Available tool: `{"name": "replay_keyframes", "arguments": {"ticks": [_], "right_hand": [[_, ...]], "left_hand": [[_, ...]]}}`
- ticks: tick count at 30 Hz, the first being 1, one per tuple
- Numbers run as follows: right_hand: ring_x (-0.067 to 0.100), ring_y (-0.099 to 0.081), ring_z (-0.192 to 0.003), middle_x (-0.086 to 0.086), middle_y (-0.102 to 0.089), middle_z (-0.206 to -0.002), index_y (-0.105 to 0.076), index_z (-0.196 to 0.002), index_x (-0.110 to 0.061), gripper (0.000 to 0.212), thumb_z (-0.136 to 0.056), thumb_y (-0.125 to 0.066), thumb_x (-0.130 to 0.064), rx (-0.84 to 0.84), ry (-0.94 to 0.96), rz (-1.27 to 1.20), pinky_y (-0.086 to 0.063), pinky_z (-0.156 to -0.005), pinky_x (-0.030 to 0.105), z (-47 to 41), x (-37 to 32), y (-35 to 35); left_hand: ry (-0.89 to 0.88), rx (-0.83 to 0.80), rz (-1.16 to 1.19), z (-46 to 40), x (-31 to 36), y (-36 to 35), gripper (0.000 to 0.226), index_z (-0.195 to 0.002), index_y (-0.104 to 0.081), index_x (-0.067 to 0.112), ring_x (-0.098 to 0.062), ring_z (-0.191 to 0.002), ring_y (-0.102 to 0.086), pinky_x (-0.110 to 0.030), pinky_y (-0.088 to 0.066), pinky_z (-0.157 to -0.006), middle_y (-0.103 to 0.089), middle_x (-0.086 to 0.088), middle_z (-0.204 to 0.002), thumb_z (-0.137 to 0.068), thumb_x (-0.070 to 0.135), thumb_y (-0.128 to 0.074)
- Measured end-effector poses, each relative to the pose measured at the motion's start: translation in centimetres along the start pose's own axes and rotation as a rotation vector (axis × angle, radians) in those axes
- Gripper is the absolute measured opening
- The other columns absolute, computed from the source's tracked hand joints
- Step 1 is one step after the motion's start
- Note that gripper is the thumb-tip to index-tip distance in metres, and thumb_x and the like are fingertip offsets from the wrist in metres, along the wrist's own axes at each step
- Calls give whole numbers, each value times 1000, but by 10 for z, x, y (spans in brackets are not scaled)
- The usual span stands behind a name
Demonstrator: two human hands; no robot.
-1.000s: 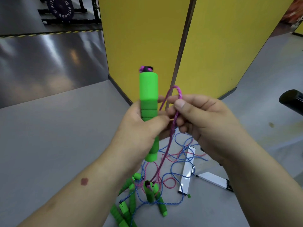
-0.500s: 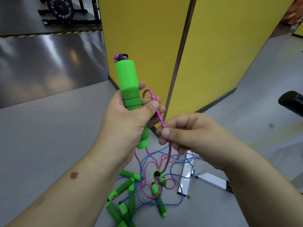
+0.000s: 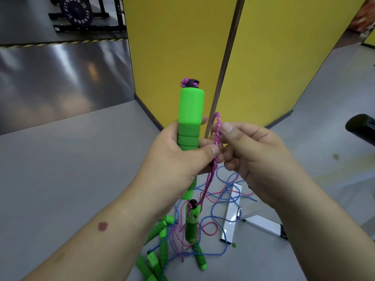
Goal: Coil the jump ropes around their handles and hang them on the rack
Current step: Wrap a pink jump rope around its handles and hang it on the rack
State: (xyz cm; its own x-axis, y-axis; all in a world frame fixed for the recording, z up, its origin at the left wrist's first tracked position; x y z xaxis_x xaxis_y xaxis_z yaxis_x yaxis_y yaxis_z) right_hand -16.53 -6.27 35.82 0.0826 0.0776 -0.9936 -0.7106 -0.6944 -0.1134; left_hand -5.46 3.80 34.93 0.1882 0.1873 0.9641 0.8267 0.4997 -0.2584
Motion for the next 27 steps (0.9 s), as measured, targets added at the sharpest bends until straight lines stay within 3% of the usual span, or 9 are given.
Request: {"name": "replay_keyframes", "arguments": {"ticks": [3, 6, 9, 12, 17, 19, 22, 24, 27], "right_hand": [[14, -53, -56, 14, -65, -82, -75, -93, -11, 21, -82, -74, -30, -184, -162, 71, -47, -50, 26, 4, 7, -6], [14, -57, -59, 11, -71, -82, -73, -94, -8, 6, -89, -73, -11, -299, -197, 231, -51, -53, 26, 8, 10, -9], [14, -58, -59, 11, -70, -76, -73, -90, -4, 4, -86, -72, -4, -234, -125, 204, -51, -52, 23, 7, 5, -10], [12, -57, -53, 12, -66, -70, -74, -90, -6, 14, -79, -72, -13, -138, -15, 63, -48, -48, 21, 4, -2, -9], [11, -46, -47, 3, -69, -71, -78, -85, -16, 13, -75, -74, -23, 49, 106, 15, -40, -43, 20, 2, -8, -3], [13, -47, -47, 3, -68, -72, -77, -87, -15, 15, -76, -74, -26, 74, 94, 16, -40, -43, 21, 1, -6, -2], [21, -49, -58, 9, -65, -73, -76, -83, -18, 14, -85, -74, -32, 11, -4, 50, -40, -48, 25, 0, 2, -3], [20, -49, -60, 18, -64, -80, -76, -88, -16, 23, -84, -67, -37, -91, -105, 85, -42, -51, 28, 2, 7, -5], [16, -53, -61, 30, -66, -96, -74, -98, -12, 26, -84, -68, -33, -272, -175, 243, -46, -55, 29, 8, 11, -11]], "left_hand": [[-36, 93, 48, -4, 7, 9, 44, -123, -62, 20, -19, -70, -72, -38, -61, -68, -73, 0, -75, -88, -4, -72], [-57, 149, 67, -7, 9, 15, 44, -126, -59, 17, -23, -78, -76, -33, -60, -65, -74, -11, -88, -89, -4, -71], [-66, 157, 77, -8, 6, 18, 46, -126, -60, 18, -29, -87, -77, -39, -62, -76, -73, -18, -98, -87, 0, -75], [-16, 57, 50, -6, 0, 15, 47, -126, -61, 24, -27, -91, -76, -44, -61, -87, -77, -12, -97, -82, 12, -73], [10, -89, -104, 2, -7, -1, 44, -120, -64, 22, -34, -90, -76, -62, -57, -89, -75, -19, -94, -77, 11, -70], [0, -64, -135, 2, -8, -1, 45, -119, -64, 25, -29, -84, -78, -62, -58, -87, -75, -11, -84, -76, 14, -71], [-9, 18, -56, -1, -3, 3, 47, -118, -64, 28, -35, -82, -76, -65, -58, -84, -72, -9, -82, -74, 14, -74], [-15, 67, 8, -4, 1, 8, 48, -121, -63, 25, -30, -77, -73, -62, -58, -81, -73, -6, -82, -77, 11, -77], [-6, 109, 103, -6, 7, 13, 44, -127, -59, 19, -22, -78, -76, -42, -63, -67, -77, -6, -84, -90, 0, -73]]}}
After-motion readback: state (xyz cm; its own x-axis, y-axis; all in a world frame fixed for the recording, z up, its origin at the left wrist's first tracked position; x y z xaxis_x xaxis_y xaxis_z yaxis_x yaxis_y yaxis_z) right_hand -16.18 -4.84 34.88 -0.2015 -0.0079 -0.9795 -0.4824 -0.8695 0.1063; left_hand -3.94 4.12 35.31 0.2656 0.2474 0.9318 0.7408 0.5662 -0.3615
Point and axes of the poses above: each hand's wrist, its own z-axis away from the middle knuckle, its own y-axis out of the back of the hand, x = y × z, the point moved 3 cm from there along -z, towards the middle knuckle
